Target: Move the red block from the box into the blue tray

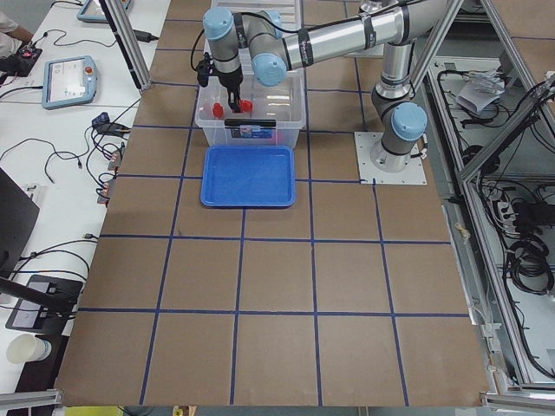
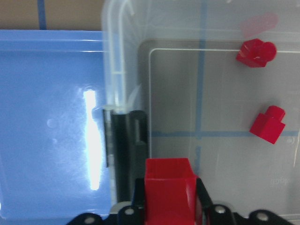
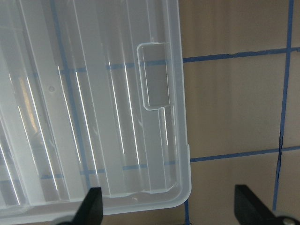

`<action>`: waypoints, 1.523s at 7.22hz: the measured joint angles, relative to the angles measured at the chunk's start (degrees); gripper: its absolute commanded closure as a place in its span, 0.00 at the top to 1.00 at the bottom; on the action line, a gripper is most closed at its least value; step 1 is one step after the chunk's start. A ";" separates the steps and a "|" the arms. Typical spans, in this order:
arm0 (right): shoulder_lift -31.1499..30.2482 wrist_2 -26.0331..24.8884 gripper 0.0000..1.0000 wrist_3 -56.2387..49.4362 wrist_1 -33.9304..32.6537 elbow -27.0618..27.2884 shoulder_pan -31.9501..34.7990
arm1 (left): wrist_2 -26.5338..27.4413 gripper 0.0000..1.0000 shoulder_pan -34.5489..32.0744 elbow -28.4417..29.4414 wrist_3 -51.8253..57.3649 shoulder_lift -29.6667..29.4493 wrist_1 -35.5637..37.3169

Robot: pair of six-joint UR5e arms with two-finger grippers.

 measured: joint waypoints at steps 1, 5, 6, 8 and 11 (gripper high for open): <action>0.34 -0.05 1.00 1.12 -0.01 0.08 0.71 | -0.16 0.10 4.88 -0.53 6.92 -0.44 -0.30; 1.61 -1.93 1.00 0.55 -5.47 3.40 -1.29 | -1.56 0.12 15.42 -11.14 24.80 -4.61 16.16; 1.89 -2.99 1.00 -0.72 -7.32 4.76 -3.08 | -1.51 0.35 15.68 -14.86 24.99 -5.26 21.48; 3.36 -3.92 1.00 -3.87 -12.24 6.93 -6.40 | -1.40 1.00 15.71 -17.78 25.12 -6.40 25.48; 6.29 -3.83 1.00 -6.18 -14.14 7.79 -7.90 | -1.10 1.00 14.58 -14.97 23.75 -4.87 21.80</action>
